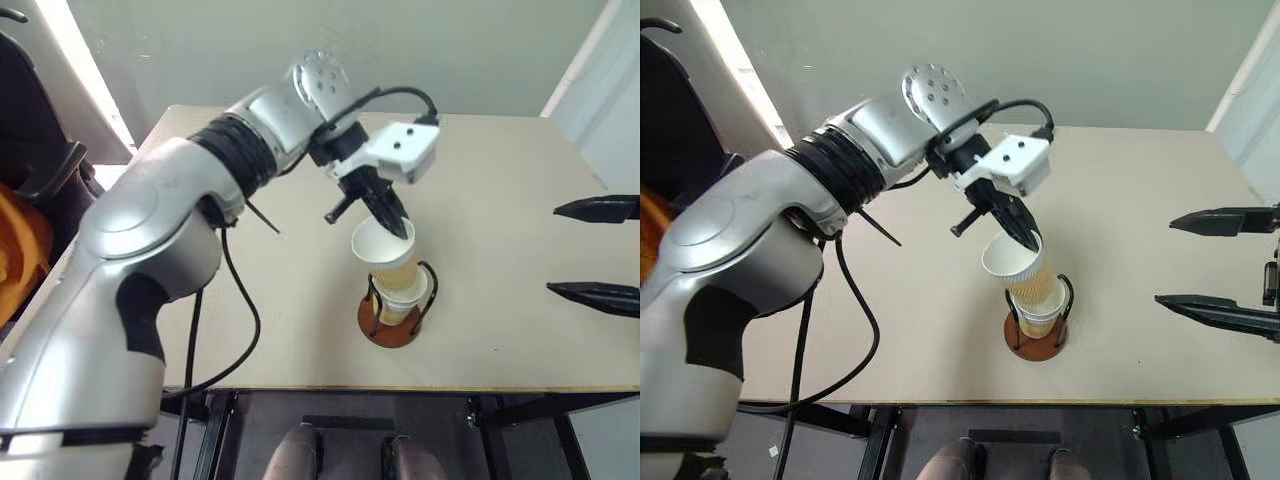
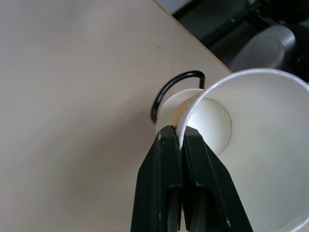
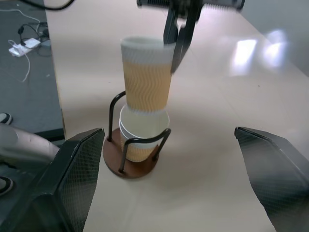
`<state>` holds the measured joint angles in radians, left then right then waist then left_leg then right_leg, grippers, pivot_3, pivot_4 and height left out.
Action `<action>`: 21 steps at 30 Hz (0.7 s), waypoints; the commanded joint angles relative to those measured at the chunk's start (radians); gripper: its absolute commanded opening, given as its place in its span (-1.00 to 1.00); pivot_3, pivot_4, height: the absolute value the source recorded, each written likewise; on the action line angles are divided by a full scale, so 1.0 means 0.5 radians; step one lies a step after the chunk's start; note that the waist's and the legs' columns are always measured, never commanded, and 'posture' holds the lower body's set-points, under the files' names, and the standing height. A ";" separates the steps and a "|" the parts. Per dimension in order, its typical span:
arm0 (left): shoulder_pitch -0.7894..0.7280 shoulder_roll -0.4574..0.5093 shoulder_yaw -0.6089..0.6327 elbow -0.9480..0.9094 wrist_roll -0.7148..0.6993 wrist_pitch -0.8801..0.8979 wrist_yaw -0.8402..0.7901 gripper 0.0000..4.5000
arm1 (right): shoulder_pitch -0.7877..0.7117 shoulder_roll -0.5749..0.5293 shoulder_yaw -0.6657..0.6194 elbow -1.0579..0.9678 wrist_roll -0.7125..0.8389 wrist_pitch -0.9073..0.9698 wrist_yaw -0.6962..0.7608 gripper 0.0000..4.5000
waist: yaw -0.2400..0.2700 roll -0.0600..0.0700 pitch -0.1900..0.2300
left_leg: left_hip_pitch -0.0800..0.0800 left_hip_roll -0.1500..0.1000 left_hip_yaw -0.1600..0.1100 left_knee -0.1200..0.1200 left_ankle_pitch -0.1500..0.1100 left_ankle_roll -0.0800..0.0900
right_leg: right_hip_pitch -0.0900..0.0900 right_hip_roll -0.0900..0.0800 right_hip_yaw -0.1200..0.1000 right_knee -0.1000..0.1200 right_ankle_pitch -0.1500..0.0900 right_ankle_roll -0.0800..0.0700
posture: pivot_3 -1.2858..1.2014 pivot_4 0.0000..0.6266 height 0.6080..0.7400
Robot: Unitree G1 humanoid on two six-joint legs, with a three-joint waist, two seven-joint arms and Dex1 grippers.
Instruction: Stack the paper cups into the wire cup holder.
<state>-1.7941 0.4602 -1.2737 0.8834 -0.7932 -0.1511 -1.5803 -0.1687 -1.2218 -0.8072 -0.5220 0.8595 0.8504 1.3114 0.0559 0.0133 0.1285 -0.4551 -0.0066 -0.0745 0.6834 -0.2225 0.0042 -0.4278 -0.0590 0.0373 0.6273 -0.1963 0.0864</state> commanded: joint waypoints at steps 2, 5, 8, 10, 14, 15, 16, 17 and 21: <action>-0.014 -0.047 0.047 0.018 -0.011 -0.016 -0.068 -0.98 | -0.028 -0.040 -0.066 -0.104 0.108 0.034 -0.089 1.00 | 0.001 0.000 0.000 | 0.000 0.000 0.000 0.000 0.000 0.000 | 0.000 0.000 0.000 0.000 0.000 0.000 | 0.03 -0.52 1.00; -0.013 -0.115 0.070 0.090 0.054 -0.055 -0.068 -0.98 | -0.030 -0.040 -0.064 -0.132 0.139 0.044 -0.126 1.00 | 0.002 0.000 0.000 | 0.001 0.000 0.001 0.001 -0.001 0.000 | 0.001 0.000 0.000 0.000 0.000 0.002 | 0.03 -0.52 1.00; -0.009 -0.176 0.097 0.170 0.139 -0.105 -0.068 -0.98 | -0.018 -0.043 -0.076 -0.149 0.157 0.053 -0.148 1.00 | 0.004 0.000 0.000 | 0.001 0.000 0.000 0.002 -0.001 0.001 | 0.001 -0.001 0.001 0.000 0.000 0.003 | 0.03 -0.52 1.00; -0.008 -0.210 0.118 0.208 0.179 -0.098 -0.068 -0.98 | -0.014 -0.045 -0.081 -0.159 0.169 0.059 -0.158 1.00 | 0.004 0.000 0.000 | 0.001 0.000 0.001 0.003 -0.002 0.002 | 0.002 0.000 0.001 0.000 0.000 0.003 | 0.03 -0.52 1.00; -0.001 -0.254 0.145 0.245 0.251 -0.116 -0.068 -0.98 | 0.001 -0.048 -0.097 -0.163 0.172 0.070 -0.163 1.00 | 0.004 0.000 0.000 | 0.001 0.000 0.002 0.002 -0.002 0.002 | 0.002 0.000 0.002 0.000 -0.001 0.004 | 0.03 -0.52 1.00; 0.001 -0.262 0.157 0.252 0.264 -0.114 -0.068 -0.91 | 0.007 -0.050 -0.103 -0.159 0.168 0.073 -0.164 1.00 | 0.004 0.000 0.000 | 0.001 0.000 0.002 0.002 -0.002 0.002 | 0.002 0.000 0.002 0.000 -0.001 0.005 | 0.03 -0.52 1.00; 0.003 -0.268 0.167 0.259 0.277 -0.113 -0.068 -0.81 | 0.013 -0.051 -0.111 -0.155 0.164 0.076 -0.164 1.00 | 0.004 0.000 0.000 | 0.001 0.000 0.002 0.002 -0.002 0.002 | 0.002 0.000 0.002 0.000 -0.001 0.005 | 0.03 -0.52 1.00; 0.006 -0.271 0.176 0.262 0.287 -0.113 -0.068 -0.73 | 0.017 -0.053 -0.116 -0.152 0.164 0.077 -0.165 1.00 | 0.005 0.000 0.000 | 0.001 0.000 0.002 0.002 -0.003 0.003 | 0.002 0.000 0.002 0.000 -0.001 0.005 | 0.03 -0.52 1.00; 0.017 -0.284 0.200 0.280 0.333 -0.127 -0.068 -0.14 | 0.021 -0.061 -0.126 -0.150 0.178 0.083 -0.166 1.00 | 0.005 0.000 0.000 | 0.001 0.000 0.002 0.003 -0.003 0.003 | 0.002 0.000 0.002 0.000 -0.002 0.005 | 0.03 -0.52 1.00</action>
<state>-1.7805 0.3255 -1.2109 1.0208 -0.6304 -0.1962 -1.5803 -0.1543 -1.2316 -0.8249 -0.5952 0.9389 0.8911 1.2345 0.0582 0.0132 0.1285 -0.4547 -0.0068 -0.0734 0.6847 -0.2240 0.0058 -0.4270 -0.0590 0.0385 0.6272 -0.1970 0.0891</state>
